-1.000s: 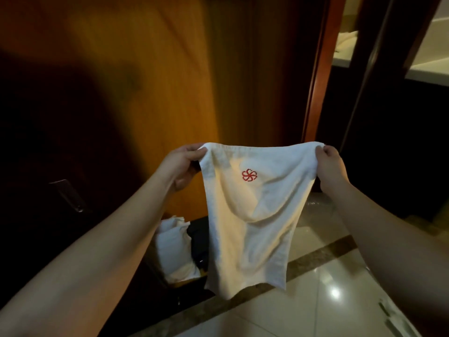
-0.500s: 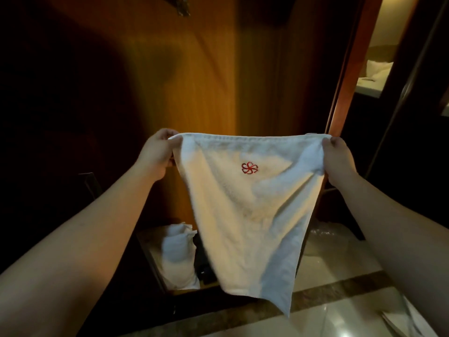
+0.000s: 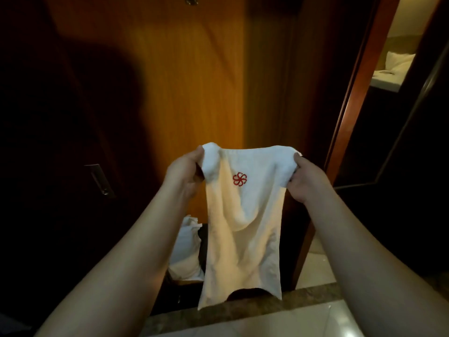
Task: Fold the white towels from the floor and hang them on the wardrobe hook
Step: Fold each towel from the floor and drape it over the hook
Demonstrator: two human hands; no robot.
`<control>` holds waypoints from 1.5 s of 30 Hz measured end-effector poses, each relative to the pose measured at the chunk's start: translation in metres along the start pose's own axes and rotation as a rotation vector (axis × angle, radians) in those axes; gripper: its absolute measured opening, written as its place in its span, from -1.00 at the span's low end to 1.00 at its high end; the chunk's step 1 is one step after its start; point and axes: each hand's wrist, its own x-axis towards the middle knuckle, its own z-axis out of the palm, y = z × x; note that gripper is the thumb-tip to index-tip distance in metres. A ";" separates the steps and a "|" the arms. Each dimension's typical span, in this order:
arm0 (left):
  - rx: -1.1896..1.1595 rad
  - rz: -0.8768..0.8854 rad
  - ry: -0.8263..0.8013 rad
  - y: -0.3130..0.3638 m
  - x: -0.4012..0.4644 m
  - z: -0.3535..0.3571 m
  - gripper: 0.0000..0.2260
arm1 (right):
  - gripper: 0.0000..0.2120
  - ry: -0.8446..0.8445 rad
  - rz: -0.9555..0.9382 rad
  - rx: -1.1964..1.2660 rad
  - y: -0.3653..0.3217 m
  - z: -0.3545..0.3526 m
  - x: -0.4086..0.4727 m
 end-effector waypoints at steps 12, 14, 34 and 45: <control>0.246 0.205 -0.057 -0.038 -0.050 0.018 -0.91 | -0.79 -0.227 -0.676 -0.680 0.057 0.036 -0.071; 0.258 0.229 0.006 -0.037 -0.053 0.018 -0.92 | -0.82 -0.216 -0.707 -0.683 0.059 0.036 -0.074; 0.029 0.031 -0.577 -0.049 -0.069 0.014 -0.31 | -0.75 -0.296 -0.745 -0.835 0.057 0.012 -0.074; 0.750 0.621 -0.294 -0.041 -0.042 0.004 -0.67 | -0.92 -0.183 -0.724 -0.785 0.021 0.011 -0.052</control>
